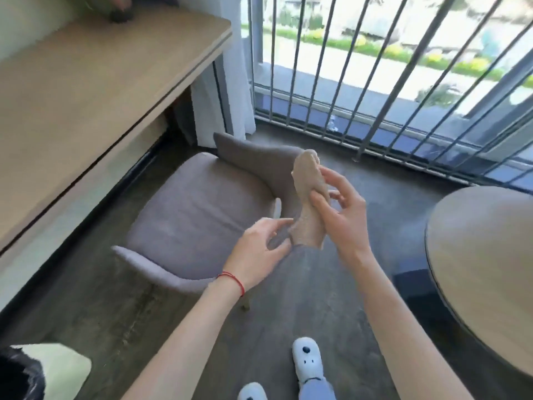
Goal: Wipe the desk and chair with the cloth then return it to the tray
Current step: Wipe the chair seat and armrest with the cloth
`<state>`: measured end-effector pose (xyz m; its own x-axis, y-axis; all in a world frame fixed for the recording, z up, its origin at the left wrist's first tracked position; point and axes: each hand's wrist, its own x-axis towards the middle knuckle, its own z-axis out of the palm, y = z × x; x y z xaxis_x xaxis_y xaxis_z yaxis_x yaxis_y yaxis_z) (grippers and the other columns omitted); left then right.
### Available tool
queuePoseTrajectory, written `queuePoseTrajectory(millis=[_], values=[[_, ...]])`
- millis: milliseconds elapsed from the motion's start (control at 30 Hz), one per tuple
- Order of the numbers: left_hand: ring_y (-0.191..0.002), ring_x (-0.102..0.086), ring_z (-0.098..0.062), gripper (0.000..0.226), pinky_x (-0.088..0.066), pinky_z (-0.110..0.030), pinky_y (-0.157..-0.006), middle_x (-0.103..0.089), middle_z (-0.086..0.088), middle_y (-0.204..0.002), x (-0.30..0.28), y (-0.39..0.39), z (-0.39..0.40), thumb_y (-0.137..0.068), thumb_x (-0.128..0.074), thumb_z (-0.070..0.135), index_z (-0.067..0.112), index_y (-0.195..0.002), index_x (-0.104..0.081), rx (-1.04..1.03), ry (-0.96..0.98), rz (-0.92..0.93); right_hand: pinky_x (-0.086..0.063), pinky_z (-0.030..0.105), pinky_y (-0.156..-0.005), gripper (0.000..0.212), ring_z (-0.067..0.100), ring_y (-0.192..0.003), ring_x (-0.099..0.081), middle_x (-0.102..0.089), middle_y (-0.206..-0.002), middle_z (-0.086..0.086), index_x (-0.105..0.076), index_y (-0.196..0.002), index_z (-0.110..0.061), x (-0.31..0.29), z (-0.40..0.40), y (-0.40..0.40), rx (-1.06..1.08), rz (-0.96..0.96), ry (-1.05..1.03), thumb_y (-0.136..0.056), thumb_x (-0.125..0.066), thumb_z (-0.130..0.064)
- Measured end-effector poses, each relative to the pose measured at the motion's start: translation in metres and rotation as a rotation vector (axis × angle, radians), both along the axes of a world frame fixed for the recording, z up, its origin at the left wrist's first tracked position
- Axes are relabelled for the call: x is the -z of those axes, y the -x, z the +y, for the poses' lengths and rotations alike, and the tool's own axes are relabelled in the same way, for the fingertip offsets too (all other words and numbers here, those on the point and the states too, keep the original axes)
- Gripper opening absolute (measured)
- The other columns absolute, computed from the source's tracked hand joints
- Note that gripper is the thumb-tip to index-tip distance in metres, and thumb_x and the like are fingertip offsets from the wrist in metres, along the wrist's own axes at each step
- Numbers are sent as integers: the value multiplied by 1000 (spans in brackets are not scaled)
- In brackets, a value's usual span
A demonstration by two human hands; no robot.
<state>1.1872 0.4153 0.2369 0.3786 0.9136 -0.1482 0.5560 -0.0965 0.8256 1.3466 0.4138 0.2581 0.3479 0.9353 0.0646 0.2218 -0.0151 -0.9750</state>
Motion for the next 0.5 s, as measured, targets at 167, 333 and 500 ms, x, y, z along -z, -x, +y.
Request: queuePoseTrajectory(millis=[167, 333, 500], values=[[-108, -59, -20, 49, -51, -40, -89, -58, 1, -125, 20, -35, 8, -83, -60, 30, 24, -131, -51, 106, -154, 267, -53, 41, -88, 35, 23, -94, -61, -66, -123, 7, -61, -122, -17, 54, -19, -26, 240, 209, -53, -88, -65, -8], [-88, -67, -11, 45, -49, -27, -74, -71, 10, -104, 30, -44, 19, -72, -72, 37, 35, -116, -63, -10, -312, 421, -54, 28, -85, 33, 11, -94, -63, -70, -110, -9, -61, -117, -27, 112, -27, -31, 390, 542, -64, -90, -63, -10], [-67, -56, 12, 38, -37, -12, -63, -67, 26, -77, 26, -44, 27, -65, -75, 43, 46, -102, -67, -62, -211, 453, -54, 20, -79, 30, 2, -94, -66, -70, -102, -16, -63, -111, -36, 149, -35, -15, 420, 692, 23, -92, -59, -14]])
